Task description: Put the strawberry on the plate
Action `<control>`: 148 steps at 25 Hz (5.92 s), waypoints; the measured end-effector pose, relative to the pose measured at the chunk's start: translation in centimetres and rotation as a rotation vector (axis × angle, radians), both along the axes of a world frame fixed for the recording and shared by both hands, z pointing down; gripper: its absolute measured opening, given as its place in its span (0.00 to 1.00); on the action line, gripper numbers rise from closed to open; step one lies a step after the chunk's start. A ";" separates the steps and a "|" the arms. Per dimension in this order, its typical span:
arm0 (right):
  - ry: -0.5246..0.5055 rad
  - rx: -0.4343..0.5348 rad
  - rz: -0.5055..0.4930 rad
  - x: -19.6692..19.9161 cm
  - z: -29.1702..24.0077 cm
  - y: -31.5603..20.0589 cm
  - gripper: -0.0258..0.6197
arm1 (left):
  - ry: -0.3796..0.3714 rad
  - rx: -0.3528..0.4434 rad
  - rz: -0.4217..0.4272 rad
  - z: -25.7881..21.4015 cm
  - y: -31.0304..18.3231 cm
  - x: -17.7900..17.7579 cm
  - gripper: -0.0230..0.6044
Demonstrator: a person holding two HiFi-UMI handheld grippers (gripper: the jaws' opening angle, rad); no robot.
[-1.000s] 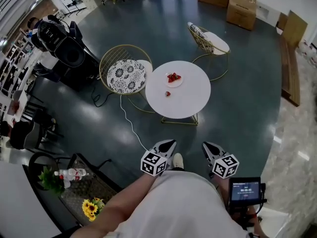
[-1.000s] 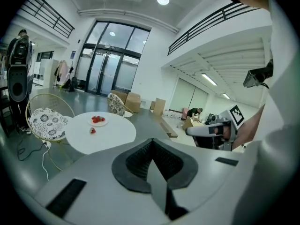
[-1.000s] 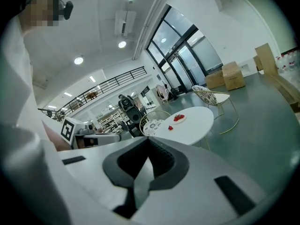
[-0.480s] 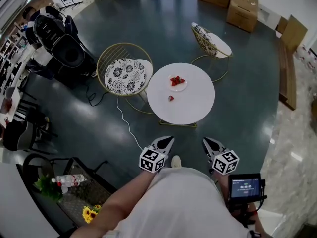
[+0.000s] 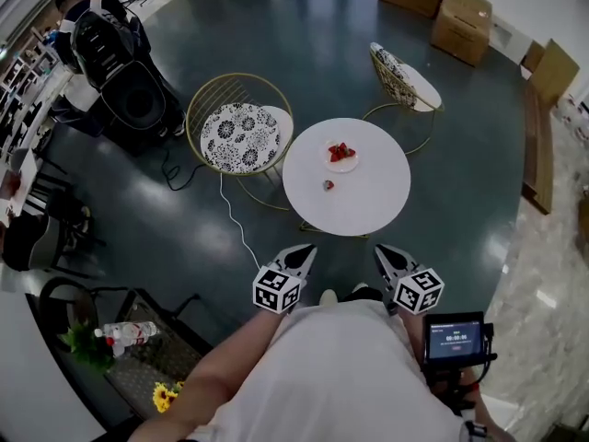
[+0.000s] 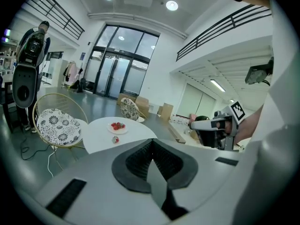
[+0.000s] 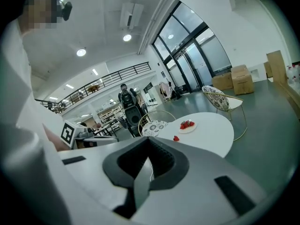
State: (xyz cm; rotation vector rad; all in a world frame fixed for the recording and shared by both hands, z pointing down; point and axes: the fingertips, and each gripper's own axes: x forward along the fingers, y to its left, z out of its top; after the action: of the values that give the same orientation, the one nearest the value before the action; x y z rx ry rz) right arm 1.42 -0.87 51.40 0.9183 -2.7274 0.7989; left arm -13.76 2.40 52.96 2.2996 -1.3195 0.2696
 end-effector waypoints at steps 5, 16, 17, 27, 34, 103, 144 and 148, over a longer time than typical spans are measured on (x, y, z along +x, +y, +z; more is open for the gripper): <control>0.007 -0.012 -0.035 -1.5 0.1 -1.2 0.05 | 0.000 -0.002 -0.038 -0.5 -0.4 -1.3 0.05; 0.000 -0.029 -0.086 -3.4 1.3 -7.4 0.05 | -0.035 -0.060 -0.081 2.1 -5.2 -3.3 0.05; 0.002 -0.032 -0.084 -3.2 1.5 -8.0 0.05 | -0.035 -0.064 -0.077 2.4 -6.0 -3.1 0.05; 0.020 -0.084 -0.079 -3.0 4.1 -13.6 0.05 | -0.050 -0.111 -0.029 5.0 -12.3 -1.8 0.05; 0.021 -0.118 -0.101 -3.3 5.0 -16.7 0.05 | -0.086 -0.163 -0.027 6.7 -15.5 -1.5 0.05; 0.017 -0.342 -0.159 -1.5 13.1 -24.9 0.05 | -0.439 -0.548 0.029 21.5 -25.9 -1.0 0.38; -0.010 -0.310 -0.179 -2.4 12.7 -25.6 0.05 | -0.374 -0.396 -0.058 16.8 -30.7 0.4 0.26; -0.010 -0.311 -0.174 -2.4 12.7 -25.5 0.05 | -0.343 -0.384 -0.058 16.3 -31.8 1.0 0.26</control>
State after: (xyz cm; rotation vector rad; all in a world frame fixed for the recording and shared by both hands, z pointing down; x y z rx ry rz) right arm -0.95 -26.36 64.15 0.6048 -2.5437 1.1489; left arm -12.72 -29.37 69.22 1.9440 -1.3494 0.8506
